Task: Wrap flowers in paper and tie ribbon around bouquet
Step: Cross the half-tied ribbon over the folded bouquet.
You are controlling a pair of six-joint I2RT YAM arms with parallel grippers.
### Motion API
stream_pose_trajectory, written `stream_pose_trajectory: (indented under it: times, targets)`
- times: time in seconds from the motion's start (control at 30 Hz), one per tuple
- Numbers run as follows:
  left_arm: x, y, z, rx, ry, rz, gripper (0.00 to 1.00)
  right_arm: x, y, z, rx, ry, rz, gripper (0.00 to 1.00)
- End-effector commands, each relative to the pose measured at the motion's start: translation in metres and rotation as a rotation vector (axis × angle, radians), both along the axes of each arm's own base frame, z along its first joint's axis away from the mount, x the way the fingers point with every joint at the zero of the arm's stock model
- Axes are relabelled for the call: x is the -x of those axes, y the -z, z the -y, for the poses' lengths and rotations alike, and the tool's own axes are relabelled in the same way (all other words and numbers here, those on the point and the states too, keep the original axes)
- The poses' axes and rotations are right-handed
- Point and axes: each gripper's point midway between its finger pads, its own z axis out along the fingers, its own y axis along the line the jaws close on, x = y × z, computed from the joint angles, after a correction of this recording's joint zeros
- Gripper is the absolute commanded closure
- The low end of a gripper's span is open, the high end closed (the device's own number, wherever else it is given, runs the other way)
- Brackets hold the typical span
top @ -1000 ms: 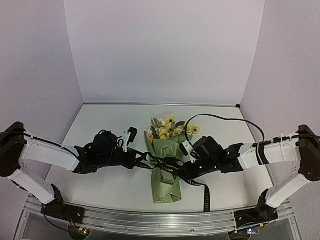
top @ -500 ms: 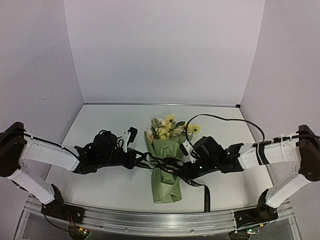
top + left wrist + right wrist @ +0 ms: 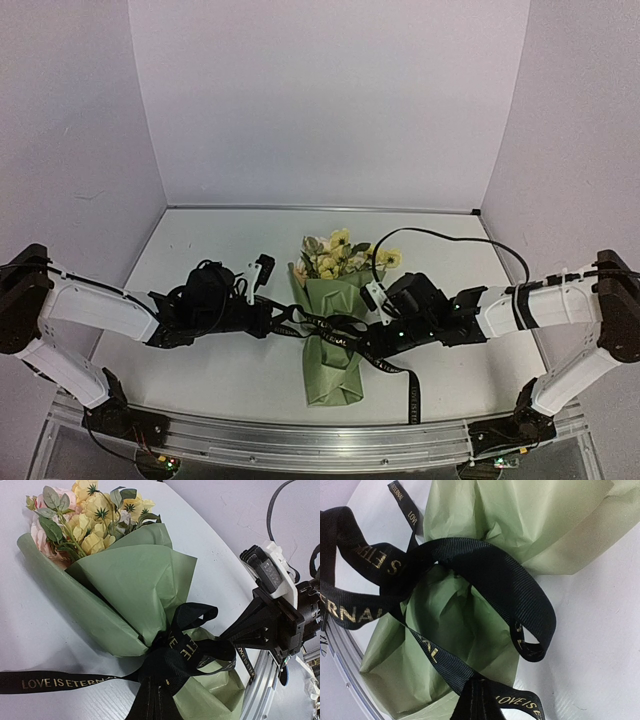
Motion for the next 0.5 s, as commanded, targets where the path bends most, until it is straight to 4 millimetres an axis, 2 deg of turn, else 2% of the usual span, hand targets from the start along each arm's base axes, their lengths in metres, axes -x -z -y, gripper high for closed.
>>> stream_pose_trajectory:
  times: [0.0,0.07,0.13,0.27,0.47]
  targets:
    - [-0.002,-0.027,0.004,0.066,0.011,0.044,1.0,-0.008,-0.012,-0.004,-0.031,0.028,0.035,0.93]
    - [-0.002,-0.027,0.004,0.066,0.012,0.045,1.0,-0.008,-0.011,-0.005,-0.033,0.029,0.031,0.7]
    - [-0.001,-0.028,0.004,0.067,0.013,0.046,1.0,-0.008,-0.01,-0.004,-0.028,0.033,0.028,0.58]
    - [-0.002,-0.028,0.005,0.066,0.016,0.046,1.0,-0.01,-0.005,-0.006,-0.023,0.044,0.012,0.53]
    - [-0.002,-0.029,0.005,0.068,0.016,0.047,1.0,-0.011,-0.001,-0.013,-0.032,0.051,-0.017,0.56]
